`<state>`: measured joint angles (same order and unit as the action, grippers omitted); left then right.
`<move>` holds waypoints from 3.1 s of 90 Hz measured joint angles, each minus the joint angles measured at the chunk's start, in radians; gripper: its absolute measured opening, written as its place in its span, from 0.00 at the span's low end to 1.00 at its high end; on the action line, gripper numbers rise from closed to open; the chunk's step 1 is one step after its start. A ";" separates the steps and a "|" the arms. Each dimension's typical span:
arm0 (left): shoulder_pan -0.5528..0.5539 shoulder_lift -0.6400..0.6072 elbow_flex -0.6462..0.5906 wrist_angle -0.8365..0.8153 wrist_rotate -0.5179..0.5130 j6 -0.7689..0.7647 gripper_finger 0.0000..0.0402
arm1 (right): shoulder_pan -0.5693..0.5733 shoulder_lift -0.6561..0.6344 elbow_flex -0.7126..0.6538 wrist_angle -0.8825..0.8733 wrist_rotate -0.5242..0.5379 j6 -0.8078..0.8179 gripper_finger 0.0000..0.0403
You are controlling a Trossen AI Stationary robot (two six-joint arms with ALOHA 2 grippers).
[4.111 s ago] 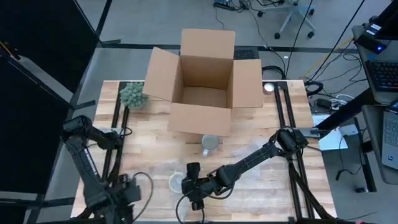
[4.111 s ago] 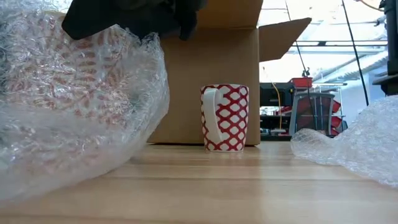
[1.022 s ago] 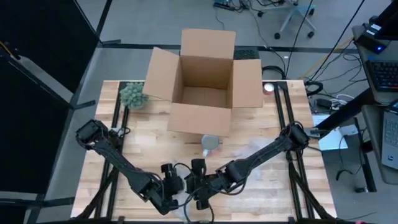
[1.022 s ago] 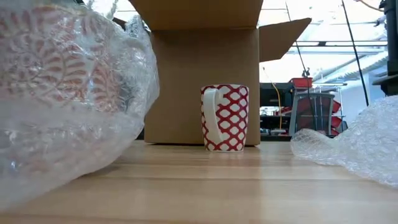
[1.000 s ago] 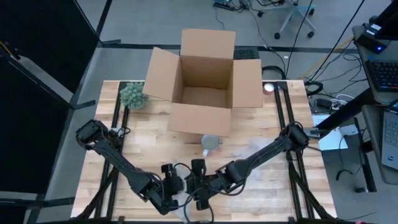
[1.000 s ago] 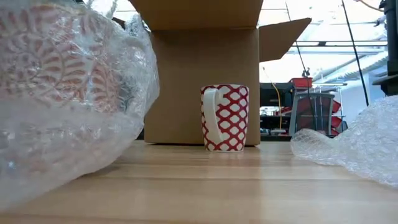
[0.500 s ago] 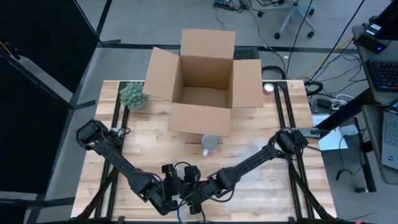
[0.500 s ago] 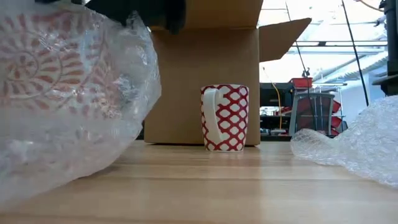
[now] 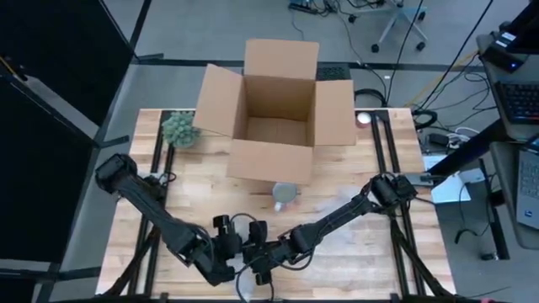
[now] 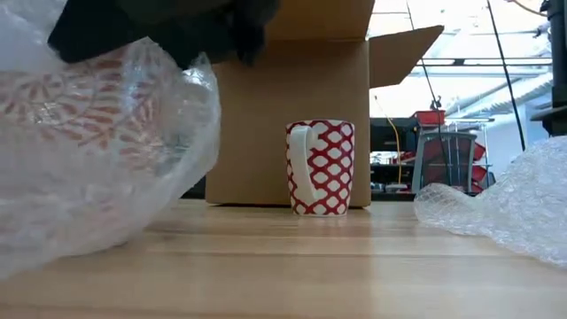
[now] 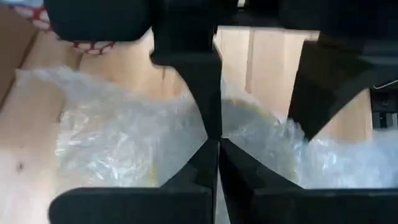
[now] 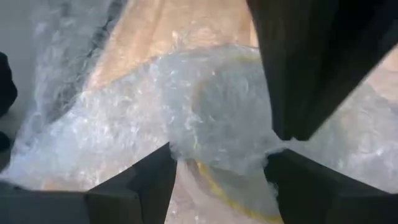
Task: Wrap mug
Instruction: Wrap the orange mug with bubble wrap
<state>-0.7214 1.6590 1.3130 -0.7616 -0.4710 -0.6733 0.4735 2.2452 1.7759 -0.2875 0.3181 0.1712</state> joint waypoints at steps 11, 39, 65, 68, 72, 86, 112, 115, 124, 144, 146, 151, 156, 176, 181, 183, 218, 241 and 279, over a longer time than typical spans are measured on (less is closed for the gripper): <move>-0.012 -0.043 0.010 -0.005 -0.001 0.006 0.00 | -0.001 0.001 0.000 -0.004 -0.004 0.008 0.54; -0.114 -0.087 0.012 -0.075 0.038 -0.011 0.00 | -0.002 0.003 -0.001 -0.007 -0.006 0.009 0.54; -0.231 -0.069 -0.073 -0.056 -0.002 -0.142 0.00 | -0.002 0.003 -0.001 -0.004 -0.004 0.009 0.54; -0.231 -0.061 -0.095 -0.016 -0.008 -0.121 0.00 | -0.002 0.003 -0.001 -0.004 -0.004 0.009 0.54; -0.230 -0.044 -0.119 0.042 -0.020 -0.077 0.00 | -0.002 0.003 -0.001 -0.004 -0.003 0.009 0.54; -0.193 -0.026 -0.140 0.195 -0.097 0.073 0.00 | -0.002 0.003 -0.001 -0.003 -0.003 0.009 0.54; -0.106 -0.024 -0.096 0.185 0.073 0.184 0.03 | -0.002 0.003 -0.001 -0.003 -0.002 0.024 0.54; -0.102 -0.024 -0.096 0.185 0.078 0.196 0.06 | -0.002 0.003 -0.001 -0.003 -0.002 0.024 0.54; -0.091 -0.024 -0.096 0.166 0.080 0.252 0.14 | -0.003 0.003 -0.001 -0.004 -0.002 0.024 0.54; -0.049 -0.020 -0.096 0.167 0.076 0.340 0.33 | -0.003 0.003 -0.001 -0.010 -0.002 0.024 0.54; -0.043 -0.015 -0.095 0.168 0.077 0.340 0.35 | -0.003 0.003 -0.001 -0.010 -0.002 0.024 0.54; -0.033 0.003 -0.094 0.169 0.078 0.341 0.38 | -0.003 0.003 -0.001 -0.011 -0.002 0.025 0.54; -0.027 0.029 -0.094 0.172 0.090 0.345 0.39 | -0.003 0.003 -0.001 -0.011 -0.002 0.024 0.54; -0.017 0.122 -0.090 0.178 0.135 0.377 0.40 | -0.002 -0.068 -0.002 -0.106 -0.008 0.026 0.54; -0.014 0.130 -0.090 0.177 0.136 0.374 0.40 | 0.001 -0.097 -0.003 -0.147 -0.007 0.027 0.54; -0.013 0.131 -0.090 0.174 0.139 0.371 0.40 | 0.005 -0.112 -0.003 -0.166 -0.006 0.027 0.54; 0.009 0.137 -0.095 0.178 0.155 0.340 0.40 | 0.033 -0.123 -0.001 -0.056 -0.010 -0.059 0.54; 0.009 0.135 -0.095 0.183 0.155 0.339 0.40 | -0.013 -0.033 -0.001 -0.035 -0.059 -0.047 0.54; 0.003 0.083 0.042 -0.063 0.246 0.285 0.40 | -0.028 -0.006 0.006 0.041 -0.080 -0.049 0.54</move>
<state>-0.7186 1.7425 1.3552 -0.8243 -0.2250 -0.3884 0.4453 2.2392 1.7819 -0.2466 0.2379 0.1217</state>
